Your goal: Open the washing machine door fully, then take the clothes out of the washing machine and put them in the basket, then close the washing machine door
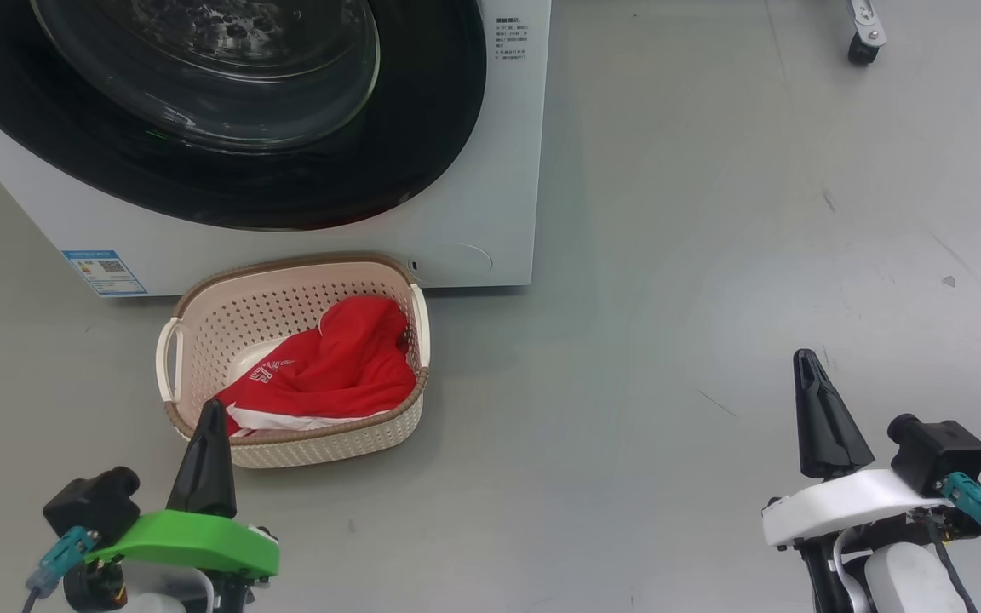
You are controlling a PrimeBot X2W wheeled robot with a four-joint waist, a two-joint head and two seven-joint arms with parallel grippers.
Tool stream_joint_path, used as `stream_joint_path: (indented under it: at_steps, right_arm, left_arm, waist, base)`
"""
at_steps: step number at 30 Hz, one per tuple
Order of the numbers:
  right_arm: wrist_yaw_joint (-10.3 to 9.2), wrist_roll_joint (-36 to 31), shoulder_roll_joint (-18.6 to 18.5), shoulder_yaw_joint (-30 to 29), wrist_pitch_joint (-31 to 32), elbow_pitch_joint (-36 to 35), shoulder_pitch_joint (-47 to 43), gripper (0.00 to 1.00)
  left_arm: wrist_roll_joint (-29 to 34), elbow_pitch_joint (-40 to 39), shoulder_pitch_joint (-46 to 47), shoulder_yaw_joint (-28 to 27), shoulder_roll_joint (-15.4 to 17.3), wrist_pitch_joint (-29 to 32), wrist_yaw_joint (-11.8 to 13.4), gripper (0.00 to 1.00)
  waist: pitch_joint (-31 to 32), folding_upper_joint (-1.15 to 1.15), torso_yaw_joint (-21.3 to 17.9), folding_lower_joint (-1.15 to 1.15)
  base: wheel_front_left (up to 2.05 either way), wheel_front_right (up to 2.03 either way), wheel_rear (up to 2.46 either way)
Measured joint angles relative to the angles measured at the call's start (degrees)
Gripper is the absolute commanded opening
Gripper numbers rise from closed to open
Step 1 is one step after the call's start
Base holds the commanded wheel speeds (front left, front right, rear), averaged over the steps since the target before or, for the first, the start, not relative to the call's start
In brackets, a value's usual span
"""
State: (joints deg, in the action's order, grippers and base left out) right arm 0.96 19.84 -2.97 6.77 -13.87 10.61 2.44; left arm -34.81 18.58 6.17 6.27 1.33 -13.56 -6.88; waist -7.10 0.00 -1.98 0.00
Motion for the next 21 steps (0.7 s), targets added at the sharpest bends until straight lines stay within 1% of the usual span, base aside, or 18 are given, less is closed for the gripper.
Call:
stream_joint_path:
  at_steps: [5,6,16,17,21]
  right_arm:
    - [0.2,6.0,0.2,-0.7,1.2,0.0,-0.1,0.0]
    - [0.52,6.7,0.2,-0.8,1.3,0.0,-0.1,0.0]
    - [0.75,14.8,0.1,-2.3,3.5,0.0,-0.1,0.0]
    - [1.0,16.5,0.1,-2.5,3.8,0.1,-0.1,0.0]
    - [1.22,19.9,0.0,-2.9,4.8,0.2,-0.1,0.0]
  left_arm:
    - [-3.2,-0.3,-0.4,-0.5,0.0,1.2,0.0,0.0]
    - [-3.7,-0.4,-0.4,-0.5,0.0,1.4,0.0,0.0]
    - [-10.6,-0.8,-0.4,-1.2,0.2,3.1,0.0,0.0]
    - [-11.9,-0.9,-0.4,-1.3,0.4,3.6,0.0,0.0]
    - [-14.6,-1.0,-0.5,-1.7,0.6,4.5,0.0,0.0]
  waist:
    - [0.4,0.0,0.1,0.0]
    - [0.5,0.0,0.2,0.0]
    - [1.2,0.0,0.4,0.0]
    - [1.4,0.0,0.4,0.0]
    - [1.7,0.0,0.5,0.0]
  base:
    - [0.0,0.0,0.0]
    - [0.0,0.0,0.0]
    - [0.0,0.0,0.0]
    - [0.0,0.0,0.0]
    - [0.0,0.0,0.0]
